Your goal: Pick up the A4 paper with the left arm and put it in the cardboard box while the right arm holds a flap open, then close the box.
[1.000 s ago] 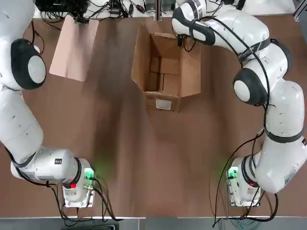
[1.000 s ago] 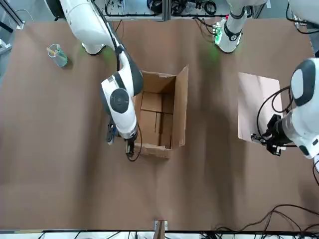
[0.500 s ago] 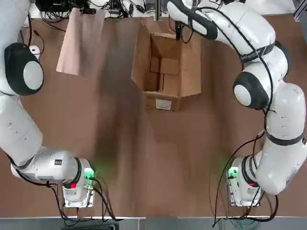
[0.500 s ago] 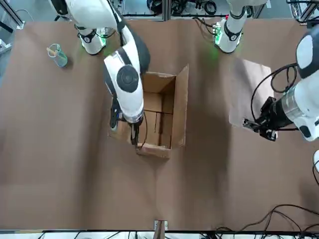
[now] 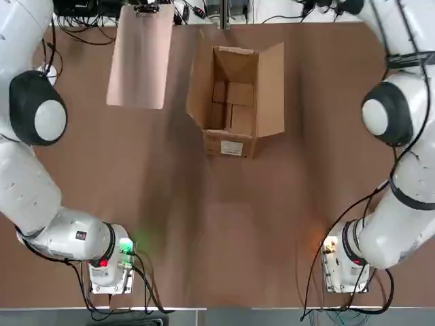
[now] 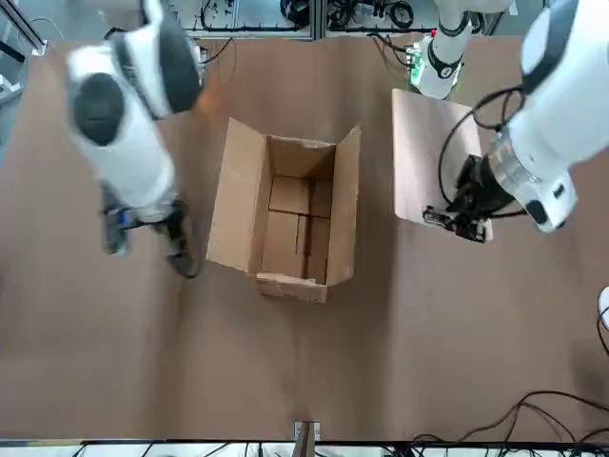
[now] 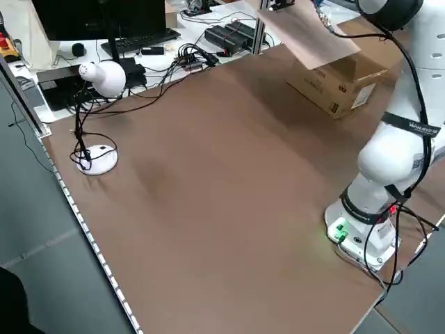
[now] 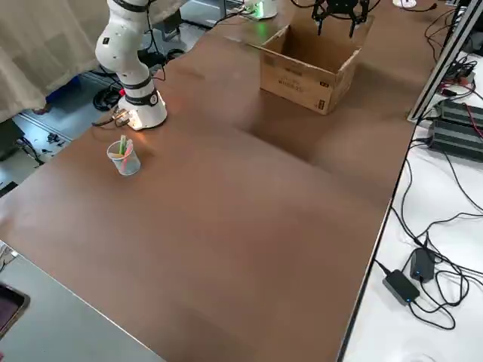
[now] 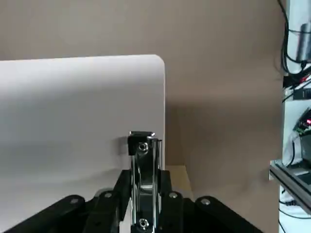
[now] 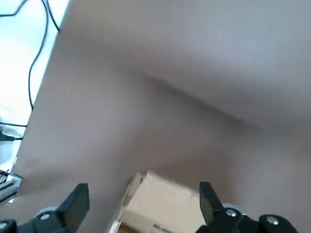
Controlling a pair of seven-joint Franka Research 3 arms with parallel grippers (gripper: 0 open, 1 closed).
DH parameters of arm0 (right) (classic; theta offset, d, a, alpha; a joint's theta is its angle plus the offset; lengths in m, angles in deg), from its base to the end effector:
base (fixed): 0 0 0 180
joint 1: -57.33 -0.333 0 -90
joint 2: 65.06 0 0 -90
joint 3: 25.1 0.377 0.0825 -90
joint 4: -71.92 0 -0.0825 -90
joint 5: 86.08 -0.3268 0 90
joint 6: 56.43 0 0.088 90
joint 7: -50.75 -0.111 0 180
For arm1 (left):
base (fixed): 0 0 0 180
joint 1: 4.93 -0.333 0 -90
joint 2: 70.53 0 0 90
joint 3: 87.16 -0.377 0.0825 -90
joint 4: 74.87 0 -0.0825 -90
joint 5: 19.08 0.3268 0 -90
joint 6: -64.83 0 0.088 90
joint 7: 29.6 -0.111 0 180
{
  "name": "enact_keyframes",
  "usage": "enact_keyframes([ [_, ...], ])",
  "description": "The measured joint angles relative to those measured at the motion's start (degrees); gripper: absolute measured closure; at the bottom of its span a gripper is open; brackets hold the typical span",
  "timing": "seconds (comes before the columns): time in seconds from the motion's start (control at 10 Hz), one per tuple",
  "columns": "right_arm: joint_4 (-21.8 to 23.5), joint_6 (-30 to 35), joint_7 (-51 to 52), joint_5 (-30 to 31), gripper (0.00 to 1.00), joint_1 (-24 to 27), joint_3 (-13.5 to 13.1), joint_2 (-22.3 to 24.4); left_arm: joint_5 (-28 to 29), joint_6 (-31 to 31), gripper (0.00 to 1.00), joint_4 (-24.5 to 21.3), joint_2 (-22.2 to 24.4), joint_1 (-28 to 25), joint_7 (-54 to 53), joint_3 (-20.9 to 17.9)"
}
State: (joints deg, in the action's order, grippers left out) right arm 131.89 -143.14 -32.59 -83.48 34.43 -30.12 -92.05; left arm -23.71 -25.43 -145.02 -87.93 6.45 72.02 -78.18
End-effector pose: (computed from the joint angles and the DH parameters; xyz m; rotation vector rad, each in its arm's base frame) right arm 0.6182 0.2125 0.6209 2.6003 -1.6586 0.0991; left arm 0.5722 -0.2010 0.6603 2.2947 1.9820 -0.1313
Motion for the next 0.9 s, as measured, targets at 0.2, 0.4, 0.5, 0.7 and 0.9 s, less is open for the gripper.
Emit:
enact_keyframes([
  [0.2, 0.0, 1.8, 19.4, -2.3, 0.00, 6.5, 0.0, 0.9, 0.0, -0.1, 0.71, 0.7, 0.2, 3.6, 6.1, 0.0],
  [0.4, 0.0, 5.9, 37.8, -6.9, 0.00, 13.5, -0.1, 1.7, 0.0, -0.7, 0.71, 1.5, 0.4, 7.0, 10.7, 0.0],
  [0.5, 0.0, 8.6, 47.4, -8.9, 0.00, 17.3, -0.1, 2.3, 0.0, -1.4, 0.71, 1.9, 0.4, 9.0, 12.8, 0.0],
  [0.7, 0.1, 12.9, 64.5, -9.5, 0.00, 22.3, -0.1, 3.3, -0.5, -6.5, 0.71, 2.0, 0.4, 13.1, 16.8, 0.0],
  [0.9, 1.1, 13.5, 68.8, -9.5, 0.00, 22.5, 0.1, 3.3, -2.1, -14.2, 0.71, 2.0, -0.2, 15.2, 17.8, 0.0],
])
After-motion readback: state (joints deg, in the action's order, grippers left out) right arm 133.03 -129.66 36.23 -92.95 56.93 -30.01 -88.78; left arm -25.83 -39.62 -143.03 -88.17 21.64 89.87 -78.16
